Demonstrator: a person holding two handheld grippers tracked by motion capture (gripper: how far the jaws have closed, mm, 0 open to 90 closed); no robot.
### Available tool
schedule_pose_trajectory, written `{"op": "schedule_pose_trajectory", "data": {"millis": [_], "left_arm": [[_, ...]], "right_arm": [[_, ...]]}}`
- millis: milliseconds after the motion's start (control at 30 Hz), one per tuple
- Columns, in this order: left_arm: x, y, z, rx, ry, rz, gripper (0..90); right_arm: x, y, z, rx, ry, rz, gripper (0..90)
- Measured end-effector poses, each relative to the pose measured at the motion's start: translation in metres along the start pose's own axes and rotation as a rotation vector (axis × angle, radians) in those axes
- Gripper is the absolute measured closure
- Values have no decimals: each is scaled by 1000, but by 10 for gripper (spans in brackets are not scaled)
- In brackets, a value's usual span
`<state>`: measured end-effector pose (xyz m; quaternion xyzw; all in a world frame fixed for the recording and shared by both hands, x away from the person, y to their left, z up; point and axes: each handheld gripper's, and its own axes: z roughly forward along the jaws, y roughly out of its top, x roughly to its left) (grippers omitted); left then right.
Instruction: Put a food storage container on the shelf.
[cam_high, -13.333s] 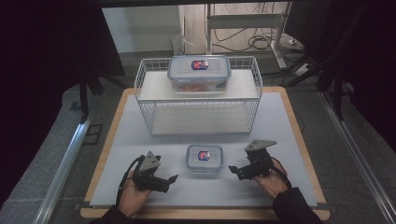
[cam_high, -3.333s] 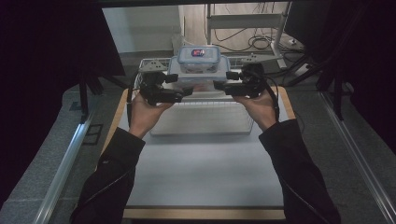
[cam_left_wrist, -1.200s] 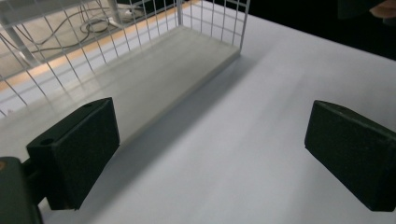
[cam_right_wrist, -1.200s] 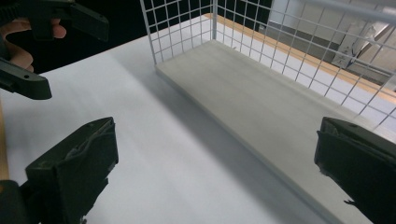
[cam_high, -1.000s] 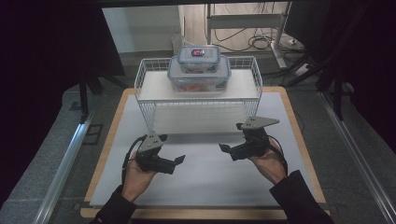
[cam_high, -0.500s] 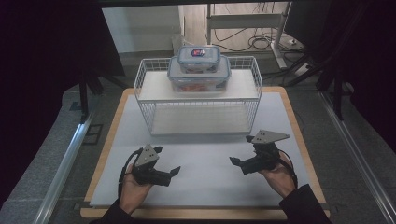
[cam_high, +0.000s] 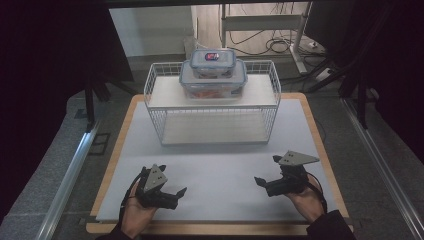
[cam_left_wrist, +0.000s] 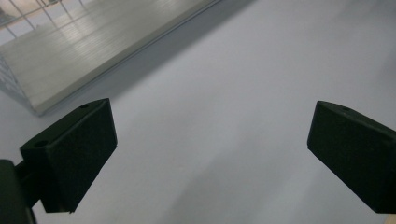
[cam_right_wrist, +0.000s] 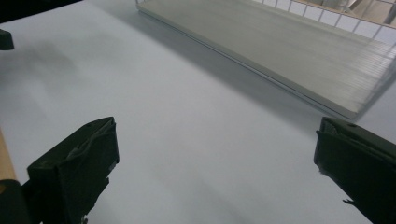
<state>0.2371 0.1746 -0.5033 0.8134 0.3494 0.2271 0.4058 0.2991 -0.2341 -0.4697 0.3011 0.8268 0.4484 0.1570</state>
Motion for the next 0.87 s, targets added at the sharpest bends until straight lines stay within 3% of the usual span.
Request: {"op": "schedule_pose_trajectory", "data": {"millis": [167,367,600,867], "left_arm": [[-2,-8,-2,35,15,-7,6],[-2,-18,-3,90,43,-15,0],[2,-26,-3,139,32,-58,0],[2,-26,-1,149,28,-57,0]], "right_arm": [[0,-11,-4,7,-29,8,0],[1,-25,-2,60,-55,9,0],[1,-38,3,130,-51,14,0],[0,-41,7,169,-50,7,0]]}}
